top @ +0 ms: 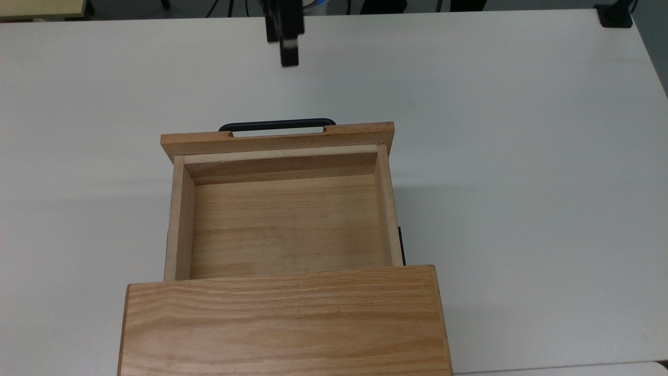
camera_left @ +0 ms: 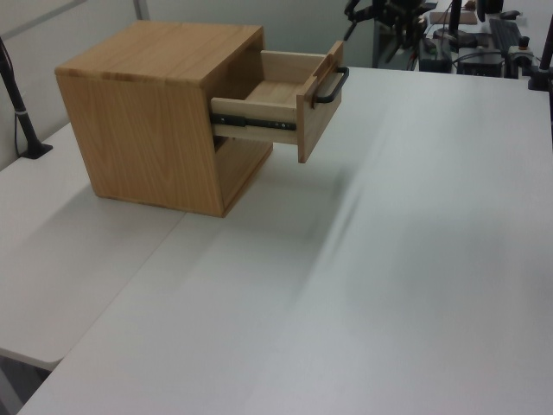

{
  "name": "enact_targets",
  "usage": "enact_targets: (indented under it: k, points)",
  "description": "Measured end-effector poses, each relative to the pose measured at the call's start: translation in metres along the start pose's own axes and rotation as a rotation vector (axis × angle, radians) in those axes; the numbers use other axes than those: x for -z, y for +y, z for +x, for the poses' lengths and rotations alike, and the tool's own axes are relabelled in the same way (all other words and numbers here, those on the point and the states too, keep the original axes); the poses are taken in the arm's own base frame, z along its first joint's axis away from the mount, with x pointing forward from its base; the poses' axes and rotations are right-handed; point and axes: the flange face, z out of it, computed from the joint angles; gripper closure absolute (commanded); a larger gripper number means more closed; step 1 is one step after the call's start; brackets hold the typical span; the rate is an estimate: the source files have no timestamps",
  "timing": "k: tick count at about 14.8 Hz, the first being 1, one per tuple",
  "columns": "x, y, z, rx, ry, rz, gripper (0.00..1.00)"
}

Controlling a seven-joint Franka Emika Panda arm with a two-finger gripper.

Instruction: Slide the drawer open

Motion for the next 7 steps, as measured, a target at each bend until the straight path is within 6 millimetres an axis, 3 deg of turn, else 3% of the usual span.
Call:
enact_targets:
  k: [3,7]
  points:
    - [0.022,0.0,-0.008,0.358,-0.064,-0.119,0.0]
    - [0.014,0.013,-0.04,0.871,-0.219,-0.235,0.0]
